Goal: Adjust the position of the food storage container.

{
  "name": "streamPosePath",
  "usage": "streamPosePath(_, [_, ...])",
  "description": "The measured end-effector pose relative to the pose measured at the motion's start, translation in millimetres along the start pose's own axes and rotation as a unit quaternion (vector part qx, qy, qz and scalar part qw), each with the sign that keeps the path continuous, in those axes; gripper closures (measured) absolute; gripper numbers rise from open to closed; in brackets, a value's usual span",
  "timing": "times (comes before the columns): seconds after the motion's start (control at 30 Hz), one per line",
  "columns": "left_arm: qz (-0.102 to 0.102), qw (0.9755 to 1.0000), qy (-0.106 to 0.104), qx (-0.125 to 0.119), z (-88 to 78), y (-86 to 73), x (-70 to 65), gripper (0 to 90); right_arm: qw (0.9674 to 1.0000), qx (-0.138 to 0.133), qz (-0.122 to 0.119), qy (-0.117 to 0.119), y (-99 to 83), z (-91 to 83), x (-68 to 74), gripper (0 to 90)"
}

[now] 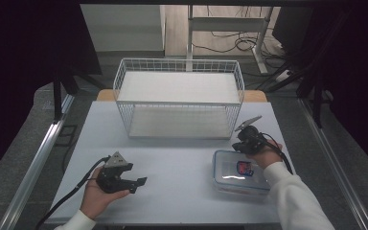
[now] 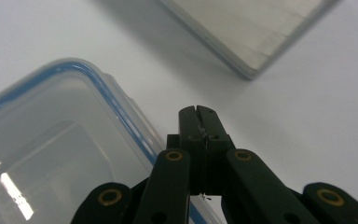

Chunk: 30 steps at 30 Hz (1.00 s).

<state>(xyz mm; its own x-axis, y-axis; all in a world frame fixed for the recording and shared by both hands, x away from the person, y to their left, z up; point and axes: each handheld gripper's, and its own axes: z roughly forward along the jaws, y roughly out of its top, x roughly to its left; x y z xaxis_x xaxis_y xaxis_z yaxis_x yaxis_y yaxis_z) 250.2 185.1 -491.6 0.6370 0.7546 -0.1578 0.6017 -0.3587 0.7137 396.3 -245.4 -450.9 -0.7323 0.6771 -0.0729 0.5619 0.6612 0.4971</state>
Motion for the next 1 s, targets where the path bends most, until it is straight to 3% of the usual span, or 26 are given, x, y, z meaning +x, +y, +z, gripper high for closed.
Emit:
streamPosePath(0.07, [-0.002,1.0,0.001,-0.003,-2.1,-0.3,0.3,23.5,0.9995,-0.015,0.026,-0.011,-10.3,-15.1,-9.9,88.9])
streamPosePath(0.1, [-0.002,1.0,0.001,-0.003,-2.1,-0.3,0.3,23.5,0.9995,-0.015,0.026,-0.011,-10.3,-15.1,-9.9,88.9])
streamPosePath(0.23, [-0.004,1.0,0.002,-0.002,-2.7,-1.4,1.5,23.5,0.9954,-0.033,0.073,-0.052,-40.1,-47.8,-25.7,88.8])
streamPosePath(0.27, [-0.004,1.0,0.002,-0.001,-2.6,-1.5,1.6,23.5,0.9954,-0.033,0.073,-0.052,-40.1,-47.8,-25.7,88.8])
streamPosePath(0.3, [-0.005,1.0,0.0,-0.002,-2.4,-1.4,1.2,23.5,0.9926,-0.042,0.09,-0.07,-54.8,-60.4,-29.7,88.8])
streamPosePath(0.4, [-0.005,1.0,-0.001,-0.004,-2.7,-1.3,1.1,23.6,0.9909,-0.044,0.1,-0.078,-70.8,-69.4,-31.2,88.8])
streamPosePath(0.43, [-0.005,1.0,-0.002,-0.006,-3.0,-1.1,1.1,23.6,0.9882,-0.041,0.124,-0.08,-89.7,-74.3,-30.5,88.8])
streamPosePath(0.47, [-0.005,1.0,-0.003,-0.006,-3.2,-1.0,1.2,23.6,0.9882,-0.041,0.124,-0.08,-89.7,-74.3,-30.5,88.8])
streamPosePath(0.5, [-0.008,0.9999,-0.005,-0.008,-3.3,-0.5,1.6,23.7,0.9852,-0.038,0.145,-0.083,-105.5,-75.6,-29.8,88.8])
streamPosePath(0.57, [-0.01,0.9999,-0.005,-0.01,-3.1,-0.4,1.7,23.8,0.9841,-0.036,0.151,-0.087,-110.8,-75.9,-29.4,88.8])
streamPosePath(0.6, [-0.011,0.9999,-0.007,-0.01,-2.7,-0.1,1.9,23.8,0.9814,-0.033,0.164,-0.094,-123.2,-74.5,-27.8,88.8])
streamPosePath(0.63, [-0.011,0.9999,-0.008,-0.01,-2.4,0.0,1.9,23.8,0.9811,-0.029,0.167,-0.093,-127.9,-73.0,-26.6,88.8])
streamPosePath(0.8, [-0.009,0.9998,-0.014,-0.012,-1.6,0.0,0.3,23.8,0.9828,-0.017,0.17,-0.07,-135.3,-63.8,-14.5,88.8])
streamPosePath(0.9, [-0.004,0.9998,-0.013,-0.013,-1.5,0.0,-1.3,23.8,0.984,-0.001,0.159,-0.08,-134.0,-59.5,-8.8,88.8])
streamPosePath(1.0, [-0.004,0.9998,-0.012,-0.012,-1.8,-0.3,-1.6,23.8,0.9841,0.004,0.16,-0.076,-133.7,-56.8,-7.6,88.8])
